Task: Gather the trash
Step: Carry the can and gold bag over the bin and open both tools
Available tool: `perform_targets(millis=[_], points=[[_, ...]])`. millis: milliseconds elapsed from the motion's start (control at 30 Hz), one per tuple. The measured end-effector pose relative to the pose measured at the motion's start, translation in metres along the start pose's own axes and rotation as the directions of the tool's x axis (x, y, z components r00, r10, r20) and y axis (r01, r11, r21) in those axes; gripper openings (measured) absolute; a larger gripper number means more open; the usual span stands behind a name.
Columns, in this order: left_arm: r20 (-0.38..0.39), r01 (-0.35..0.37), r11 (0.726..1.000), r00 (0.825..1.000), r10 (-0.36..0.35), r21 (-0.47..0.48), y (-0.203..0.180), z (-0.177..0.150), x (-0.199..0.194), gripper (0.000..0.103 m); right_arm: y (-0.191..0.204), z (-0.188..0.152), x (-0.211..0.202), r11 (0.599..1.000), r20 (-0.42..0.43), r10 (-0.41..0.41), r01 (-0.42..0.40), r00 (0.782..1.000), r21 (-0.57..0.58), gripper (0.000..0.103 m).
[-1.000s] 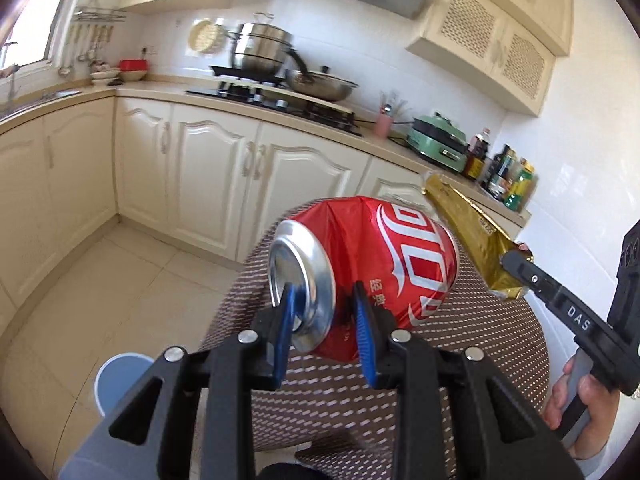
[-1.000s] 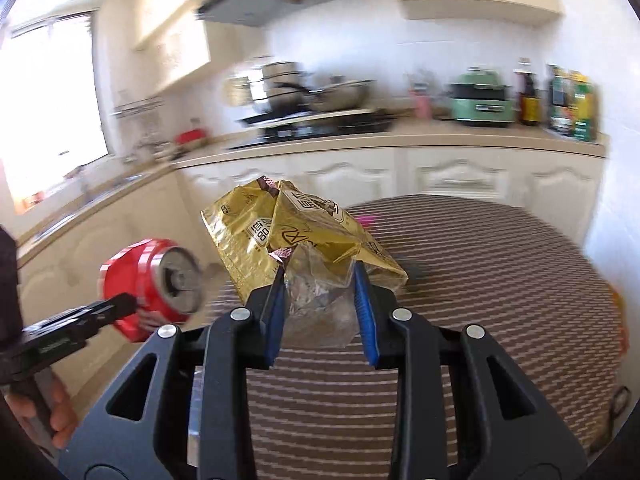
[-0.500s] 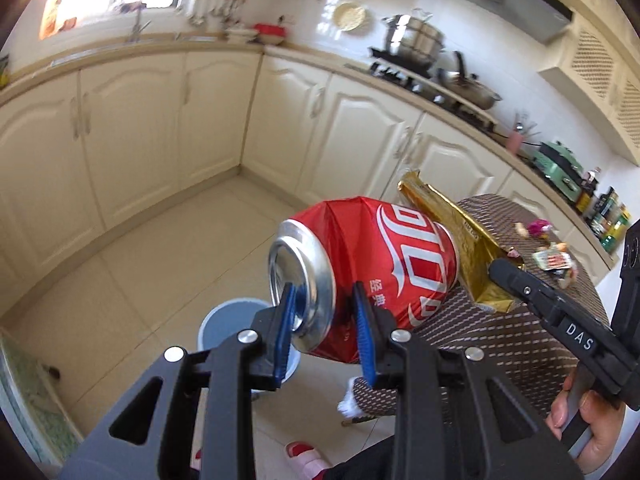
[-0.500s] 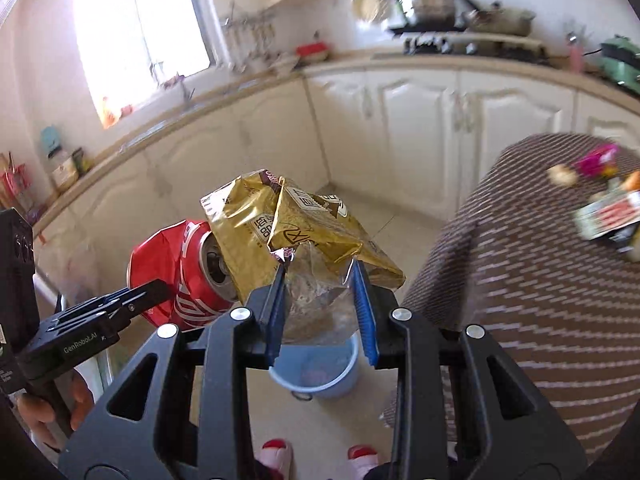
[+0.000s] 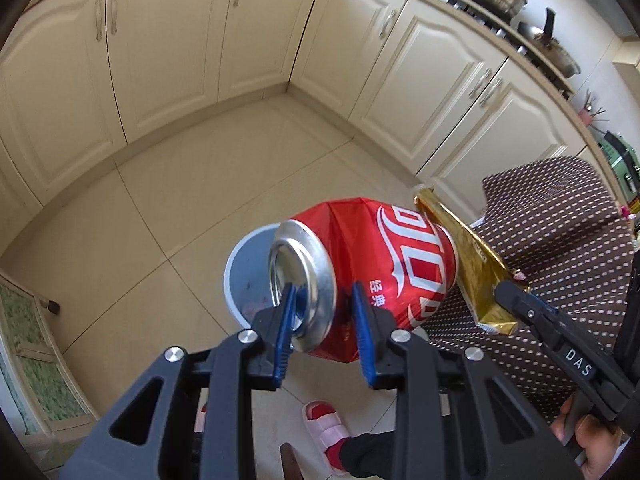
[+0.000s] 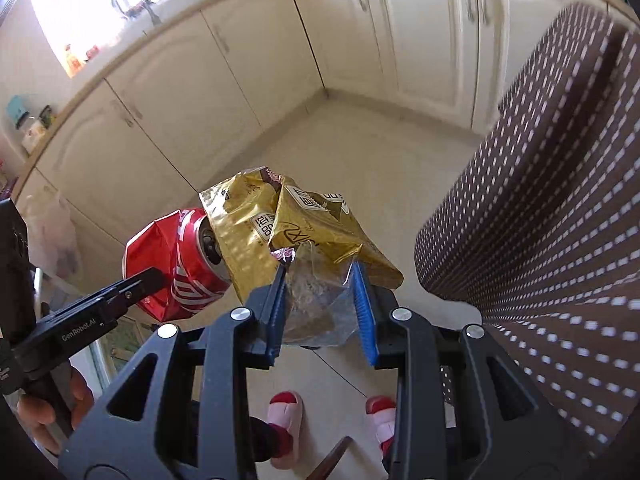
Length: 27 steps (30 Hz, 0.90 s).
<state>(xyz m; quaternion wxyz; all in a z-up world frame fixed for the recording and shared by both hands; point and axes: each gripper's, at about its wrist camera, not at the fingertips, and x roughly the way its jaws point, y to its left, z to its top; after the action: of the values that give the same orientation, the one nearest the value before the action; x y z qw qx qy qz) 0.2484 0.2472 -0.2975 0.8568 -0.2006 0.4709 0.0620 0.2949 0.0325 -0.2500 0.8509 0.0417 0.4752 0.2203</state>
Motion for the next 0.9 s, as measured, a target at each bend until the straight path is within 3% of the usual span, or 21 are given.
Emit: perform_targets(millis=[533, 767, 900], points=[[-0.209, -0.072, 0.996, 0.976, 0.062, -0.043, 0.016, 0.016, 0.141, 0.027, -0.055, -0.012, 0.098, 0.989, -0.118, -0.067, 0.082, 0.991, 0.124, 0.030], [-0.278, -0.060, 0.994, 0.960, 0.033, -0.087, 0.031, 0.014, 0.180, 0.028, -0.045, -0.012, 0.134, 0.989, -0.162, -0.052, 0.073, 0.985, 0.128, 0.030], [-0.284, -0.049, 0.995, 0.959, 0.023, -0.087, 0.031, 0.017, 0.189, 0.052, -0.048, -0.009, 0.154, 0.989, -0.182, -0.042, 0.067, 0.982, 0.132, 0.030]])
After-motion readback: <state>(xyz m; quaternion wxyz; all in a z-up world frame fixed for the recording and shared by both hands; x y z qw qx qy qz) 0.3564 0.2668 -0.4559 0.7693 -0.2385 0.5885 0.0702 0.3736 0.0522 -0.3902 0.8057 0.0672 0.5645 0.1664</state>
